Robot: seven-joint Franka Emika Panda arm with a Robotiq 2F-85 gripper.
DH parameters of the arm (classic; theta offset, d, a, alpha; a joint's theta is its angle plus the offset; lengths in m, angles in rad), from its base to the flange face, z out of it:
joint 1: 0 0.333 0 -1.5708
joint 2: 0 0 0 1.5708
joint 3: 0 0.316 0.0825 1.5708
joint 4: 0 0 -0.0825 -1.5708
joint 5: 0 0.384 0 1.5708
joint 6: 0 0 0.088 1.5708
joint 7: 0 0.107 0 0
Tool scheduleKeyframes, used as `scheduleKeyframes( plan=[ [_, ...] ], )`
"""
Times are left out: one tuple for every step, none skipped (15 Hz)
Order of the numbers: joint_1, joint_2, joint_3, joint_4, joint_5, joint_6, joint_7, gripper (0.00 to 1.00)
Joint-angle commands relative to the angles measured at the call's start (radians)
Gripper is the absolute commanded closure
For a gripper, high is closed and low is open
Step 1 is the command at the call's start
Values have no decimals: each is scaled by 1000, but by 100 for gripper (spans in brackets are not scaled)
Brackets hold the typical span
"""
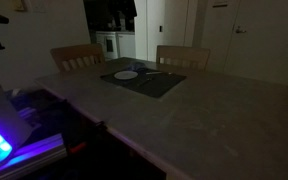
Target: Wipe the plate with the blue towel.
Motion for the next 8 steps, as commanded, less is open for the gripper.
scheduleKeyframes(
  plan=[
    [-8,-1,8,2,4,-3,-3,0],
    [-8,3,8,4,4,-4,-4,0],
    [-8,6,7,7,4,-5,-6,0],
    [-6,12,4,12,7,-5,-11,0],
    [-5,20,3,19,8,-7,-14,0],
    [-3,23,3,22,8,-9,-16,0],
    [-2,29,2,28,9,-11,-19,0],
    [-1,37,2,35,10,-14,-21,0]
  ],
)
